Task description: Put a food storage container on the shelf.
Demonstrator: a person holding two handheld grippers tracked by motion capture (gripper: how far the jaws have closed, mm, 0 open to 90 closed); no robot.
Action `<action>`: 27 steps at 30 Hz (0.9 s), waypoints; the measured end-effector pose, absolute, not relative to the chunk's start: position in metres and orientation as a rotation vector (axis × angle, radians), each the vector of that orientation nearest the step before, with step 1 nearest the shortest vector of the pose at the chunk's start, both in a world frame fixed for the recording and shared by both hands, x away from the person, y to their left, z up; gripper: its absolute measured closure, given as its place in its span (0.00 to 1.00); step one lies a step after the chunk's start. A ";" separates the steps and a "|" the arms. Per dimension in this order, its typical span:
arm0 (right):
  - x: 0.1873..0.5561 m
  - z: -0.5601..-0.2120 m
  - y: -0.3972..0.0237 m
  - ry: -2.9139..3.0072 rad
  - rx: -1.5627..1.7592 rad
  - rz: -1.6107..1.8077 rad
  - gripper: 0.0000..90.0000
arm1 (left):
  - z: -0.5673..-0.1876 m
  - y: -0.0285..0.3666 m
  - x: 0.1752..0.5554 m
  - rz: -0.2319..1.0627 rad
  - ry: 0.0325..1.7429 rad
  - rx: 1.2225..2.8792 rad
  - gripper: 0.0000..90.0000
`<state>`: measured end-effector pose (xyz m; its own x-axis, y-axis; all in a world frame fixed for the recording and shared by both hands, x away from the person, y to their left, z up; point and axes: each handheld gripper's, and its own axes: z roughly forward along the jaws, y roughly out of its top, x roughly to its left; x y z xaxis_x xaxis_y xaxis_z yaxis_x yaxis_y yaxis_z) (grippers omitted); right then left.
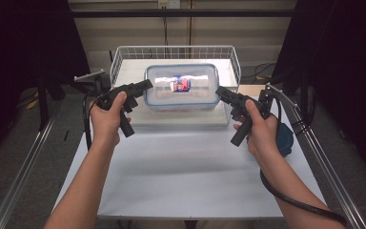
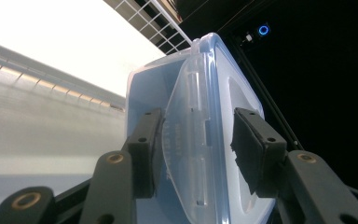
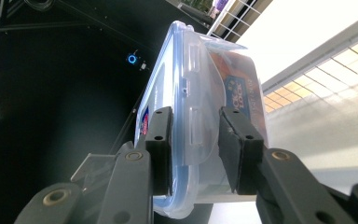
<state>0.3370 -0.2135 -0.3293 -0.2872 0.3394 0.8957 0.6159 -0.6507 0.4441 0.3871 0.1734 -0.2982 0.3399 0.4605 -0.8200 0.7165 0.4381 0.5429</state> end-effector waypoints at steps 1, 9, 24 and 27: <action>0.339 -0.328 -0.213 -1.206 -1.743 -2.051 0.74 | -0.298 0.173 0.389 -0.226 1.293 1.185 0.60; 0.351 -0.322 -0.209 -1.193 -1.749 -2.073 0.74 | -0.293 0.175 0.402 -0.227 1.298 1.156 0.60; 0.377 -0.314 -0.207 -1.121 -1.755 -2.094 0.74 | -0.282 0.172 0.431 -0.214 1.301 1.118 0.61; 0.382 -0.312 -0.206 -1.126 -1.753 -2.107 0.74 | -0.280 0.171 0.436 -0.206 1.299 1.104 0.61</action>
<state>0.3822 -0.2062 -0.3118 -0.2896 0.3200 0.9021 0.5724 -0.6975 0.4312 0.4361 0.1713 -0.2799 0.3282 0.4386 -0.8366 0.6757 0.5100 0.5324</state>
